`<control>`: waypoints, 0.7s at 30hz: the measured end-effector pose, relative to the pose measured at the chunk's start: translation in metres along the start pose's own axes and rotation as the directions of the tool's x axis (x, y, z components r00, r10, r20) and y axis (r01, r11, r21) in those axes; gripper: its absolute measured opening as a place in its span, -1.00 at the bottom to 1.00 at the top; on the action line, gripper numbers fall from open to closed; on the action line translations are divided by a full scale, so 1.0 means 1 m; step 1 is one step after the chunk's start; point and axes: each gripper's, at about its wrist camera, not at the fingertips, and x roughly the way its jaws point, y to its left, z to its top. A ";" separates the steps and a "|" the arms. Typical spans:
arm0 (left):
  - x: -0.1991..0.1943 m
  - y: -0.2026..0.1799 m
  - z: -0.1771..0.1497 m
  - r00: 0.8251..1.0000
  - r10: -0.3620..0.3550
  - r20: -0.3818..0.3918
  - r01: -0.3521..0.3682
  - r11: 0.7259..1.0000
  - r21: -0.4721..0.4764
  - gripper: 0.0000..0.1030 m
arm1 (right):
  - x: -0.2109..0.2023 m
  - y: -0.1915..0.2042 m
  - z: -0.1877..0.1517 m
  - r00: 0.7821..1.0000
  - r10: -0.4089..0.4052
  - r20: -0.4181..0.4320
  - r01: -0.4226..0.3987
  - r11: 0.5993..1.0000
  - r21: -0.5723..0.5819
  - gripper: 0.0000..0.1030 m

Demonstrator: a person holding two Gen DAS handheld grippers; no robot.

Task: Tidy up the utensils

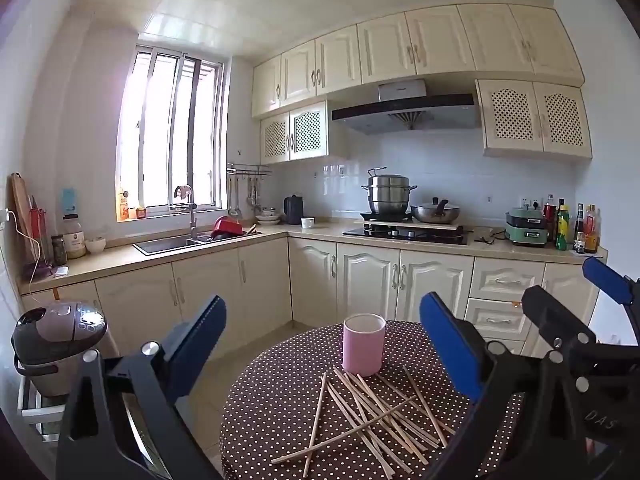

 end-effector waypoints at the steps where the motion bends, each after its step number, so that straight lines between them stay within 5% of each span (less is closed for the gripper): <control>1: 0.000 0.000 0.000 1.000 0.000 0.000 0.000 1.000 0.000 0.86 | 0.000 0.000 0.000 1.000 0.000 0.000 0.000 1.000 0.001 0.88; 21: -0.002 -0.002 0.000 1.000 -0.001 0.003 0.001 1.000 0.000 0.86 | 0.000 -0.002 0.001 1.000 -0.002 -0.011 0.002 1.000 0.010 0.88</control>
